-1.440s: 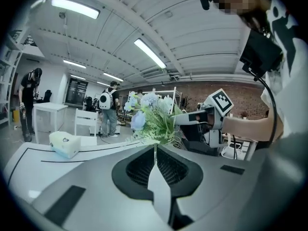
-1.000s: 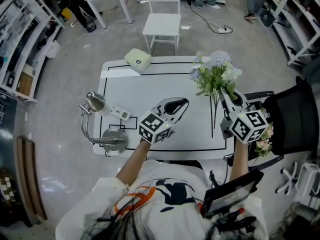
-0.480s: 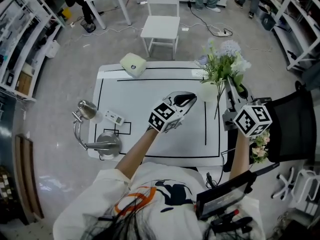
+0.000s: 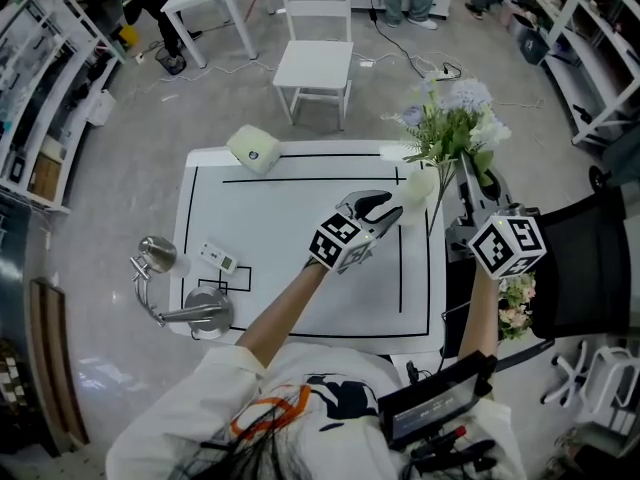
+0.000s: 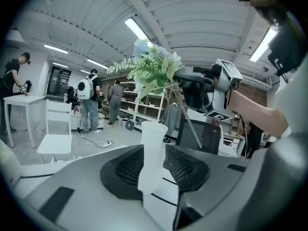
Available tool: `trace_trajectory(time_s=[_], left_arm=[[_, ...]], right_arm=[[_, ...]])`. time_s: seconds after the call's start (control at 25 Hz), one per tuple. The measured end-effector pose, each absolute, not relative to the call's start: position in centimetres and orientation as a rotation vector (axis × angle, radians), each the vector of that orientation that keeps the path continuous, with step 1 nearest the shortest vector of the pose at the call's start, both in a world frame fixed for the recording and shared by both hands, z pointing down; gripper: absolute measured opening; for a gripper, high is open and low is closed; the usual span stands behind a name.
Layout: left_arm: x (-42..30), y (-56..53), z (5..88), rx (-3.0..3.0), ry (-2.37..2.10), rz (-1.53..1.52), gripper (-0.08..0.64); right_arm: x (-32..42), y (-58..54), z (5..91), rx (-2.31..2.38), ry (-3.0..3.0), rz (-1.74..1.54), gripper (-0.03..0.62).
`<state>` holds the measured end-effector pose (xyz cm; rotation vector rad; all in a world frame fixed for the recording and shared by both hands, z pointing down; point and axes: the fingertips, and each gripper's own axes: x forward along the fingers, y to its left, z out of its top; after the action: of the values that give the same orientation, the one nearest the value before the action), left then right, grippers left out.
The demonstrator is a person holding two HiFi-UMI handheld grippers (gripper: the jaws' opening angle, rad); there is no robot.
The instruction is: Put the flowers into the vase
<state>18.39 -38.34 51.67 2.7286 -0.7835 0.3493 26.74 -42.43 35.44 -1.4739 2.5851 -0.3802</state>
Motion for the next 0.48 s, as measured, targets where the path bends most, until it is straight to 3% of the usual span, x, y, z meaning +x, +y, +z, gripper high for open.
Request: trace_trajectory(time_s=[0.2,0.48], left_arm=[[19.8,-40.0,52.3,2.750,-0.756,0.375,0.218],[21.8,-41.1,53.7,2.772,-0.720,0.421,0.232]], right_arm=[[27.5,-44.1,34.1,-1.454,2.548,-0.323,0.026],[27.1,-45.1,32.3,-1.386,2.525,-0.206,0.026]])
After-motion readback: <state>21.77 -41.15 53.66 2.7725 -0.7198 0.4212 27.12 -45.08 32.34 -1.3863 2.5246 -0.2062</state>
